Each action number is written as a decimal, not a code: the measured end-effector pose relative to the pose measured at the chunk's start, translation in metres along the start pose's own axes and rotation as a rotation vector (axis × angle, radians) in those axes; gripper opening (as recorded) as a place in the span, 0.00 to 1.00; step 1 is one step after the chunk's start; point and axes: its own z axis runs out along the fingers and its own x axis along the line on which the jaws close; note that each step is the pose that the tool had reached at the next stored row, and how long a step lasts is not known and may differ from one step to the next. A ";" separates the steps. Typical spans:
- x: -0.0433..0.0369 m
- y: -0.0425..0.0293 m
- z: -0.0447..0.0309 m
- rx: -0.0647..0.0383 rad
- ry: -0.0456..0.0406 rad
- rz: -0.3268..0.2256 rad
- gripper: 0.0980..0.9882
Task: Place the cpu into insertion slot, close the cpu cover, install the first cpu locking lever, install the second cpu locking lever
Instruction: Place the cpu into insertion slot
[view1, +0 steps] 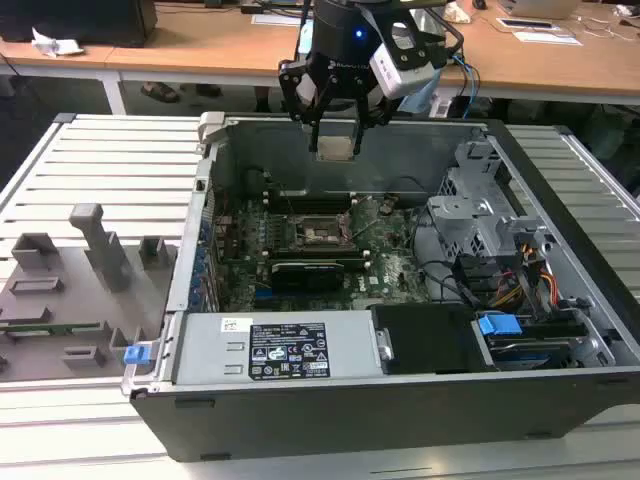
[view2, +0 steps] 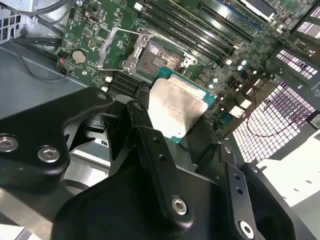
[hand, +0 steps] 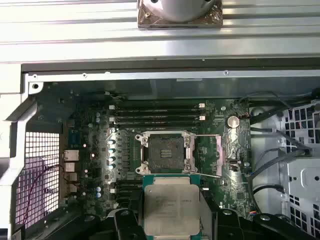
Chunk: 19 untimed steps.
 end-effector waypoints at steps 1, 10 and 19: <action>0.0000 -0.0001 0.0000 0.000 0.0000 0.000 0.50; -0.0001 -0.0066 -0.0006 0.000 0.0000 0.000 0.50; -0.0002 -0.0078 -0.0007 0.000 -0.0007 0.008 0.50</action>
